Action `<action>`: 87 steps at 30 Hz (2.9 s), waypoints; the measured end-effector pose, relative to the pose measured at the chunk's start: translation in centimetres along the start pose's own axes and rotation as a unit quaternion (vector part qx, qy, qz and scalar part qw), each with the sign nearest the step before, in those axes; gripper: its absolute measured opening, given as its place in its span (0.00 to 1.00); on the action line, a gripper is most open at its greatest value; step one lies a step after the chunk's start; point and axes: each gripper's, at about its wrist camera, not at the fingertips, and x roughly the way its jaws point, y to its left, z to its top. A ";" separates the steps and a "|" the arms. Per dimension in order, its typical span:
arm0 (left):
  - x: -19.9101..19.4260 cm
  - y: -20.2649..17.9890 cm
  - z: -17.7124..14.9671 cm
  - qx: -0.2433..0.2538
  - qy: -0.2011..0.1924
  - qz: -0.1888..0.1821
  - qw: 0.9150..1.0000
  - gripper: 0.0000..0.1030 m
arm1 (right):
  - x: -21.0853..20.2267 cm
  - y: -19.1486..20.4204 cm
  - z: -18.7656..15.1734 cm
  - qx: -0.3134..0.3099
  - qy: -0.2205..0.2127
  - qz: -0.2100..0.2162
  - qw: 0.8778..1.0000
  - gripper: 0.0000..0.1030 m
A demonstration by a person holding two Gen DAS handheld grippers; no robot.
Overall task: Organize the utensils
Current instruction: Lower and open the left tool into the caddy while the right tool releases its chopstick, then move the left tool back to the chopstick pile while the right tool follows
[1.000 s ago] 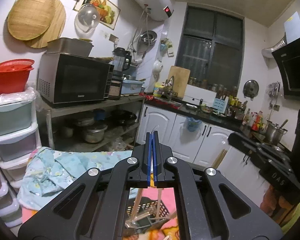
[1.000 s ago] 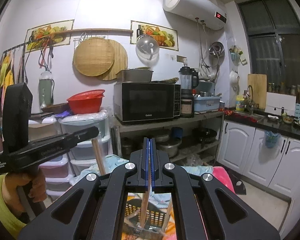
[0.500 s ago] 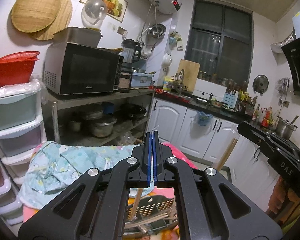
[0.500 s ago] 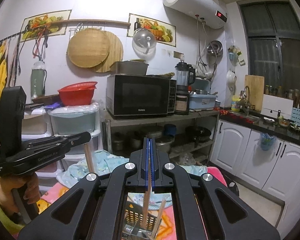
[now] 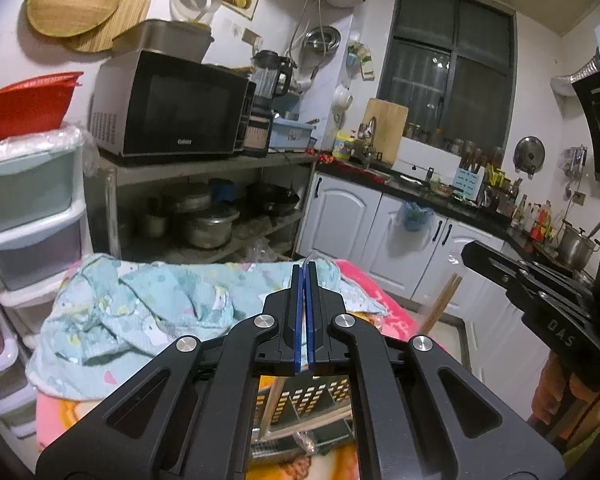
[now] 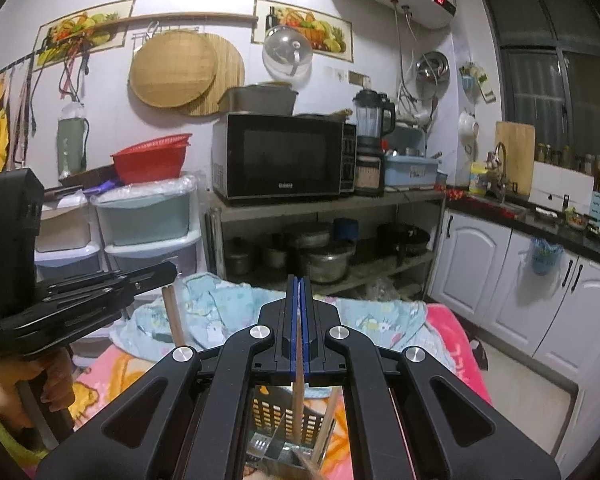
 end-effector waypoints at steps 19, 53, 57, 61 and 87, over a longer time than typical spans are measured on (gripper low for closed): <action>-0.8 1.6 -2.4 -0.027 0.021 0.019 0.999 0.66 | 1.1 -0.6 -3.8 0.030 0.054 -0.030 0.998 0.56; -7.5 0.3 -11.7 -0.032 0.071 0.037 0.996 0.90 | -9.9 -1.1 -11.0 0.061 0.069 -0.047 0.995 0.84; -8.0 0.3 -12.7 -0.032 0.079 0.037 0.996 0.90 | -10.3 -0.9 -12.2 0.060 0.076 -0.050 0.994 0.84; -8.5 0.8 -13.5 -0.036 0.083 0.045 0.995 0.90 | -10.5 -0.6 -13.4 0.059 0.088 -0.052 0.993 0.90; -8.2 0.7 -16.9 -0.047 0.132 0.050 0.989 0.90 | -7.6 -1.6 -19.8 0.052 0.177 -0.067 0.981 0.91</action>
